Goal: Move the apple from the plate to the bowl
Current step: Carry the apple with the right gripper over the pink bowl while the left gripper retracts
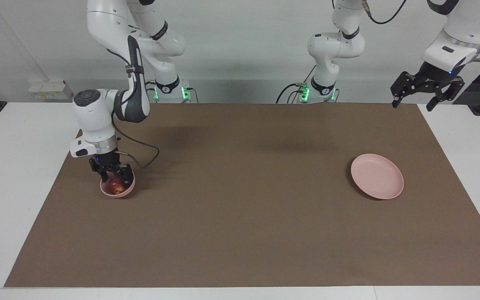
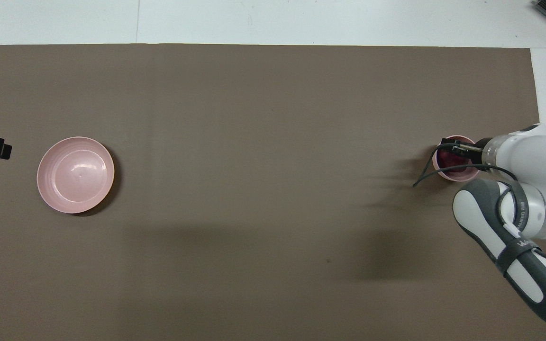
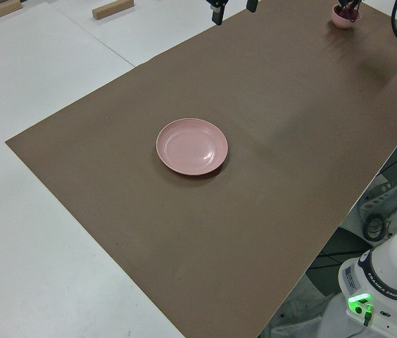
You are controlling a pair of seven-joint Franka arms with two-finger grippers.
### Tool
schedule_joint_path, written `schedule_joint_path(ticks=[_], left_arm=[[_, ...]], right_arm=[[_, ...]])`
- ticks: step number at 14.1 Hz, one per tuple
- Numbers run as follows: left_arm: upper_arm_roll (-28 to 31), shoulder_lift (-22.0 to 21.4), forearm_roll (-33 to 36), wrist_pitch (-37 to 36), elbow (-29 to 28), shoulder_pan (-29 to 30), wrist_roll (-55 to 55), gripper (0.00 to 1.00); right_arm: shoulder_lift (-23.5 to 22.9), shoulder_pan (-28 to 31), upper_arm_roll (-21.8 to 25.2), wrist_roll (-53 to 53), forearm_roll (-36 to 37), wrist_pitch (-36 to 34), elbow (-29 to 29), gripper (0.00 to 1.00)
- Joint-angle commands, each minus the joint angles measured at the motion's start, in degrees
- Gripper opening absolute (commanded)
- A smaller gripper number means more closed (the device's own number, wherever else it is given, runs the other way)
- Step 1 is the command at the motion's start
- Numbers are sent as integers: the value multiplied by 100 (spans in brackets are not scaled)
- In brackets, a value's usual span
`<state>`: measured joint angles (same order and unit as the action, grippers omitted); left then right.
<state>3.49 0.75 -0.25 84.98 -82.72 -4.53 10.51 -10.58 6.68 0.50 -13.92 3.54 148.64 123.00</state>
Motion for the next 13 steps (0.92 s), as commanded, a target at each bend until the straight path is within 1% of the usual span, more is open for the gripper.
schedule_joint_path(ticks=[1,4,7,8,9,13], left_arm=[[11,-118,122,-183,-60,-4,3,100],[11,-119,122,-166,-60,14,12,100],[29,-119,104,-157,-51,14,3,100],[29,-119,87,-148,-51,14,3,100],[11,-119,78,-148,-51,5,3,100],[29,-119,78,-148,-51,14,3,100]], right_arm=[[-67,96,-68,170,103,-1069,-722,100],[-58,87,-85,688,-20,-2265,-1373,100],[47,26,-129,768,-64,-3714,-2049,100],[117,17,-147,768,-229,-4076,-2226,100],[231,17,-182,768,-396,-4332,-2341,100],[898,8,-305,698,-547,-5325,-2579,100]])
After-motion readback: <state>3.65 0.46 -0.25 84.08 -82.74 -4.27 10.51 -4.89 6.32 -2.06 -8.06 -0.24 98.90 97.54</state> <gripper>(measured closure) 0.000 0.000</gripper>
